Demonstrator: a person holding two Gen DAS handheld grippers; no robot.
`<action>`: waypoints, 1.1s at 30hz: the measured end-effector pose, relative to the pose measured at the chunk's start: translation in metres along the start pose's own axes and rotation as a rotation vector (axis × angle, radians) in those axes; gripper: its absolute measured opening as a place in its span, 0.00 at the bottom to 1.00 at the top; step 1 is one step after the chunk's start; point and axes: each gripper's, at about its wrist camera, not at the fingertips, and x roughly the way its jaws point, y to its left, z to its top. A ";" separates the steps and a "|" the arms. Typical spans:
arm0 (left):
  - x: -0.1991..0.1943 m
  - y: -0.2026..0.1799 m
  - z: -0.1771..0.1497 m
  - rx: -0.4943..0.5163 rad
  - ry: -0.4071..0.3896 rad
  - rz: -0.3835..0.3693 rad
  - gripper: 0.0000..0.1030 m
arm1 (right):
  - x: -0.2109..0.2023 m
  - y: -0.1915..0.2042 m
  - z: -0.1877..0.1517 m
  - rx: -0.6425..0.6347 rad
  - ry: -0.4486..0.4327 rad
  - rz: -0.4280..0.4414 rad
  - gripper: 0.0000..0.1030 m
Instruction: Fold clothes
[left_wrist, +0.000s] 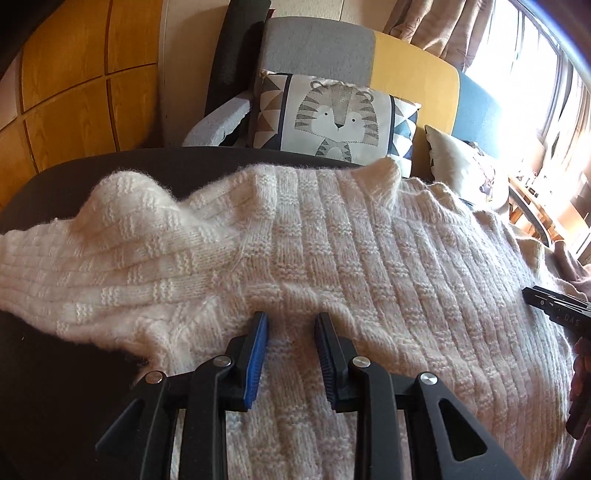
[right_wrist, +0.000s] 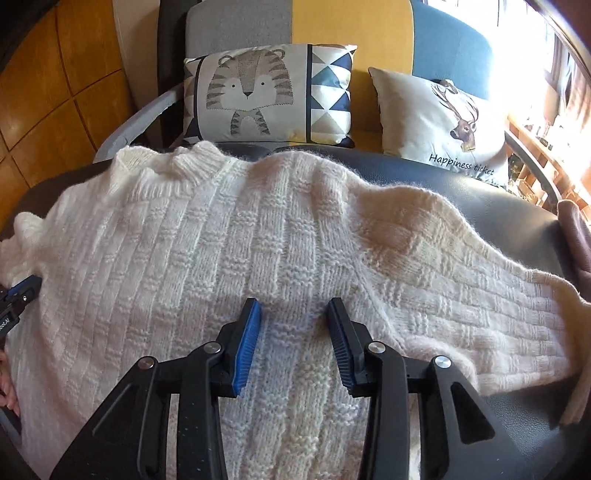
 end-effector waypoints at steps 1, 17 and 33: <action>0.000 -0.002 0.000 0.008 -0.004 0.008 0.26 | -0.006 -0.005 -0.001 0.006 -0.014 0.019 0.40; 0.001 -0.007 -0.002 0.033 -0.024 0.036 0.27 | -0.019 -0.231 -0.029 0.323 0.010 -0.245 0.47; 0.003 -0.005 -0.003 0.040 -0.033 0.044 0.27 | -0.047 -0.241 -0.029 0.417 -0.144 -0.156 0.49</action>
